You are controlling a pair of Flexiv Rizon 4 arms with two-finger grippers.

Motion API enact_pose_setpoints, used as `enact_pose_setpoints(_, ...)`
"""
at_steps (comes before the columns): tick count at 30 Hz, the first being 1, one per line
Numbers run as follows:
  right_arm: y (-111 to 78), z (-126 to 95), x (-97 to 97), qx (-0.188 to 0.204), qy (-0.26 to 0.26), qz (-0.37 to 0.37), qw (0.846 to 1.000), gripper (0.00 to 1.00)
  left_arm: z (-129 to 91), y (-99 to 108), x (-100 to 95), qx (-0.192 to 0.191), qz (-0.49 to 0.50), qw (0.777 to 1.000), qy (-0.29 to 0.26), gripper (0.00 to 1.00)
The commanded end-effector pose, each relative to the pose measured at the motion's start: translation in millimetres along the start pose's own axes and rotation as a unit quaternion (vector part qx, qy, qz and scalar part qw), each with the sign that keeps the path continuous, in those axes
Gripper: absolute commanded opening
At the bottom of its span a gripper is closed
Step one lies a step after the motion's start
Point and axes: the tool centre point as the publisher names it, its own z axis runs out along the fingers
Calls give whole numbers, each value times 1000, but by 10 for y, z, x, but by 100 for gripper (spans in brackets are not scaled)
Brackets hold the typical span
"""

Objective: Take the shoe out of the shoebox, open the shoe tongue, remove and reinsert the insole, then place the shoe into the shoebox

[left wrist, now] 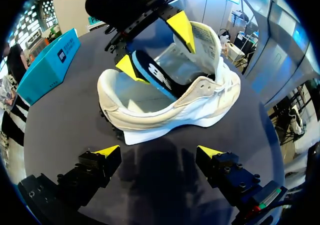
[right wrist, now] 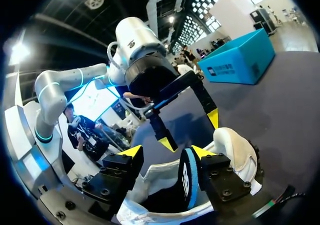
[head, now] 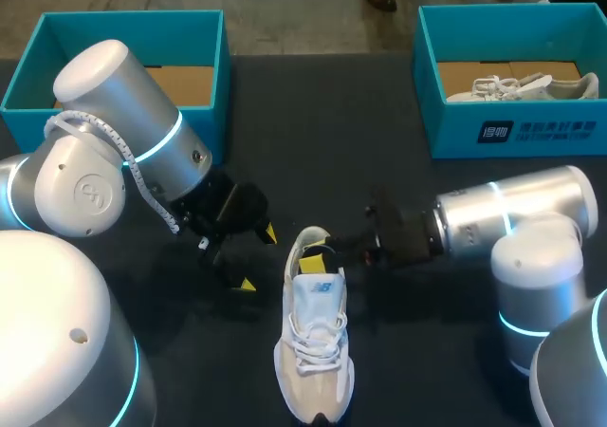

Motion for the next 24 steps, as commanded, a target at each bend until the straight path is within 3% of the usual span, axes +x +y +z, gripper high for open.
enact_pose_setpoints(1,47,-60,114,-2,-14,-11,1000,64,10,-5,0,-1,0,1000,0,100)
enact_pose_setpoints(5,139,-86,169,0,-21,-28,999,65,10,-5,0,-1,0,1000,0,100)
enact_pose_setpoints(10,228,-103,199,11,-39,-38,998,78,10,-5,0,-1,0,1000,0,100)
enact_pose_setpoints(20,356,-381,176,29,-95,-38,994,78,10,-5,0,-1,0,1000,0,100)
enact_pose_setpoints(24,397,-513,234,39,-127,-35,990,71,10,-5,0,-1,0,1000,0,100)
